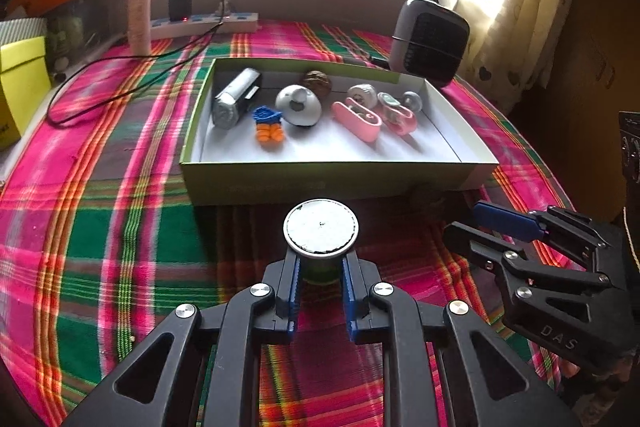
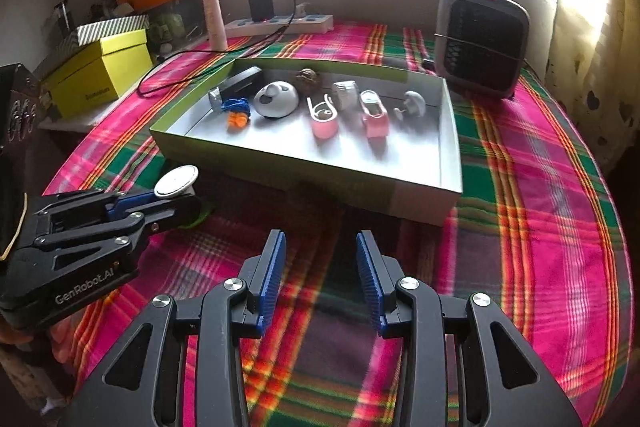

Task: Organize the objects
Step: 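Hold the spool in the left tool while the right tool grasps the brown walnut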

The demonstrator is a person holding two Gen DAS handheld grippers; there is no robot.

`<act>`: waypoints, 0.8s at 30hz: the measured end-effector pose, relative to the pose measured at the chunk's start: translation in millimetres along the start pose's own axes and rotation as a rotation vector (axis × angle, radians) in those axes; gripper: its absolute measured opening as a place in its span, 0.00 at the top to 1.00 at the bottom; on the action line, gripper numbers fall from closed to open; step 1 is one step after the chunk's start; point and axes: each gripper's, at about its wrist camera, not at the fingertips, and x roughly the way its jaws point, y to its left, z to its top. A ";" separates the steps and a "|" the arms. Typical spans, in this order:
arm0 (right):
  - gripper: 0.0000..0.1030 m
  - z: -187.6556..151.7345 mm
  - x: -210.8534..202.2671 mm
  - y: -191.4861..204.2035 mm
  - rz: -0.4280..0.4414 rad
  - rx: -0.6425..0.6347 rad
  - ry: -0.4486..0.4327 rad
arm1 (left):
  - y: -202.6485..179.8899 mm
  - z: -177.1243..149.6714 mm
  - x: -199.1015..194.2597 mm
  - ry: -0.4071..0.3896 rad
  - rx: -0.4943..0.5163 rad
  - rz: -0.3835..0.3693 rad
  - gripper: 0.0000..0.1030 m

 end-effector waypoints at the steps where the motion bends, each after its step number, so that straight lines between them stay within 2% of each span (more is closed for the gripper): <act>1: 0.63 1.3 1.9 0.6 0.001 0.001 0.004 | 1.7 -0.1 -0.4 -0.002 -0.007 0.000 0.85; 12: 0.63 7.9 19.5 4.8 -0.041 -0.013 0.041 | 9.1 -0.7 -1.7 -0.003 -0.033 -0.008 0.84; 15: 0.63 9.3 21.4 4.7 -0.044 -0.015 0.044 | 9.8 -0.3 -1.0 -0.001 -0.036 -0.005 0.81; 16: 0.62 9.9 22.2 4.9 -0.047 -0.017 0.045 | 10.6 -0.3 0.9 0.009 -0.040 0.002 0.75; 18: 0.58 10.7 23.1 5.5 -0.048 -0.021 0.046 | 12.0 0.6 1.3 0.013 -0.045 -0.006 0.74; 24: 0.58 11.9 23.8 3.5 -0.054 -0.013 0.047 | 8.1 1.1 1.2 0.018 -0.027 -0.015 0.66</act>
